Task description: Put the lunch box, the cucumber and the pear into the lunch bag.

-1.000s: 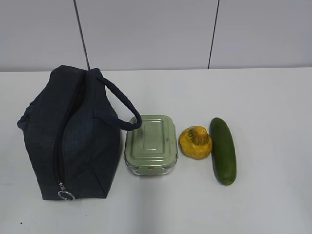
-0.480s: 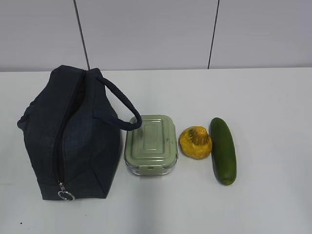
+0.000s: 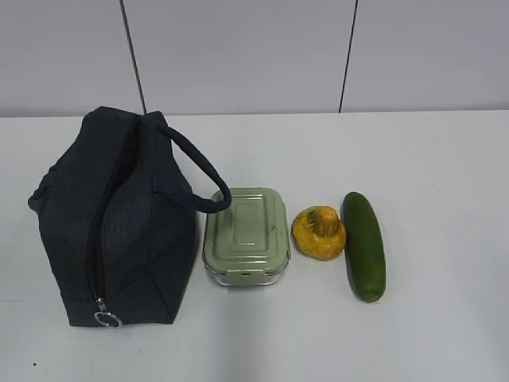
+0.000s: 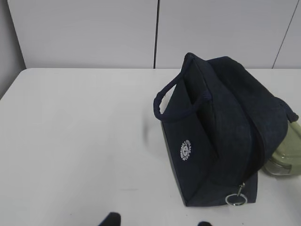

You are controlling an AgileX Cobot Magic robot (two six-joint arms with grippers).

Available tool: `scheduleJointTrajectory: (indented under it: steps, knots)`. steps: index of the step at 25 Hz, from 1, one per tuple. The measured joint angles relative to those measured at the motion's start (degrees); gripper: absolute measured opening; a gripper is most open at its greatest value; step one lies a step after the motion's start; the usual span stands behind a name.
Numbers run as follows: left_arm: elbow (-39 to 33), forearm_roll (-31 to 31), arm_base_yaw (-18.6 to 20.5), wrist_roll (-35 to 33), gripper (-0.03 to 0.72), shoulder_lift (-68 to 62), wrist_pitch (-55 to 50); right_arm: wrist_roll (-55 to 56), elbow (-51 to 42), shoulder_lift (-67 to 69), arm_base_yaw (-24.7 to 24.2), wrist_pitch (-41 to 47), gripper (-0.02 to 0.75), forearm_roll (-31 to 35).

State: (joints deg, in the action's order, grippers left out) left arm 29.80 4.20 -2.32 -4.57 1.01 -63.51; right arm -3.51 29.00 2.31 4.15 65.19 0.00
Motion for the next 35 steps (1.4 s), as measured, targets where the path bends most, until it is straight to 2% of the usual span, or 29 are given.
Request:
scheduleJointTrajectory:
  steps: [9, 21, 29, 35]
  knots:
    - [0.00, 0.00, 0.00, 0.00, 0.309, 0.00, 0.00, -1.77, 7.23, 20.40, 0.00, -4.75, 0.512, 1.35]
    - [0.00, 0.00, 0.00, 0.00, 0.309, 0.00, 0.00, -2.04, 22.55, 48.27, 0.00, -7.71, 0.517, 1.97]
    - [0.00, 0.00, 0.00, 0.00, 0.309, 0.00, 0.00, -2.75, 30.53, 64.99, 0.00, -8.21, 0.517, 9.39]
    - [0.00, 0.00, 0.00, 0.00, 0.309, 0.00, 0.00, -3.09, 33.35, 76.42, 0.00, -10.11, 0.519, 11.83]
